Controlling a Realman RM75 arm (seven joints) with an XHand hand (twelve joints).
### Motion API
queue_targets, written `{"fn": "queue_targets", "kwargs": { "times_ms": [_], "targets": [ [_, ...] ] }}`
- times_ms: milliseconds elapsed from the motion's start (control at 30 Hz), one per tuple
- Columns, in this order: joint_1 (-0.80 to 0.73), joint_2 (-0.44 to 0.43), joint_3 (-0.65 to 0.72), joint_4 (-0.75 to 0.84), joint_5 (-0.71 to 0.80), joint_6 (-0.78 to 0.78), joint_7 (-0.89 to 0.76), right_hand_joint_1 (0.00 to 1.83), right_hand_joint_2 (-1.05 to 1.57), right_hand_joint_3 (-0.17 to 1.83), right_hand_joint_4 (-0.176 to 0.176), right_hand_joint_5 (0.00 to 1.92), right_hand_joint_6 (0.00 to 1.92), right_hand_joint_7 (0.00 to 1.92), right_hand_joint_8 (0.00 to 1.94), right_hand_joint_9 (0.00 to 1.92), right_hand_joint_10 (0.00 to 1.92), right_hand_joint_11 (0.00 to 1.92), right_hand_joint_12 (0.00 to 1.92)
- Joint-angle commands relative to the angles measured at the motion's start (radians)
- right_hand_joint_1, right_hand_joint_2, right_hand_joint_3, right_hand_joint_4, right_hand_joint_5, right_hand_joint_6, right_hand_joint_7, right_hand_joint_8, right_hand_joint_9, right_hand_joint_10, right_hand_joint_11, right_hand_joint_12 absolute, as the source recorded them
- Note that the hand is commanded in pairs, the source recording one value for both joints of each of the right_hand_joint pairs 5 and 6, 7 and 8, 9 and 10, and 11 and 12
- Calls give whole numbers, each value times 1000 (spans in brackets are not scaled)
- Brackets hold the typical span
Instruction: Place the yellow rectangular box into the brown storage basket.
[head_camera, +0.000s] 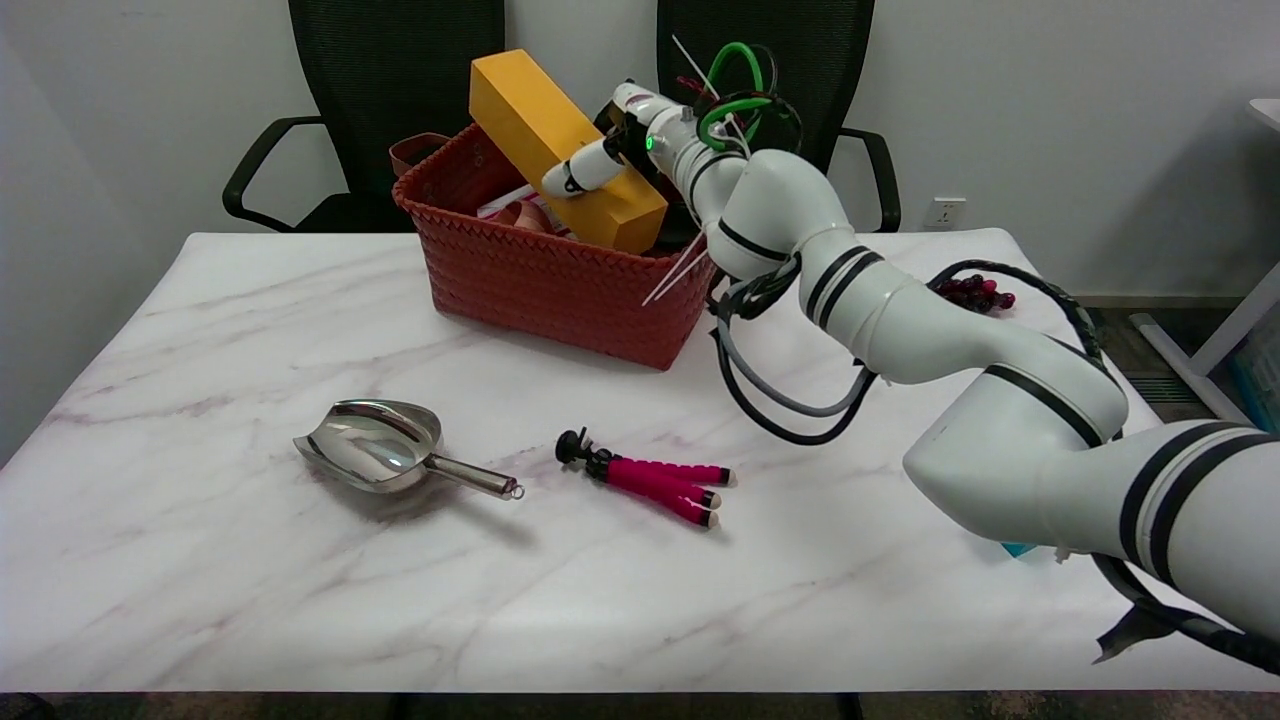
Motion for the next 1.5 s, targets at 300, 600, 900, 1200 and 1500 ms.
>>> {"fn": "queue_targets", "kwargs": {
  "times_ms": [300,600,900,1200,1500],
  "targets": [
    [-12,-3,-2,-20,-11,-19,-12,1207,674,715,0,550,550,1395,1395,1181,1181,1142,1142],
    [-16,-6,21,59,-233,-15,51,1130,6,818,0,0,0,60,60,104,104,23,23],
    [-110,30,101,311,-512,96,128,1071,276,503,0,0,0,187,187,249,249,37,37],
    [-327,170,150,638,-846,268,232,1109,800,757,0,71,71,483,483,342,342,319,319],
    [-612,260,230,826,-1158,552,376,1181,721,851,0,50,50,481,481,344,344,330,330]
  ]
}}
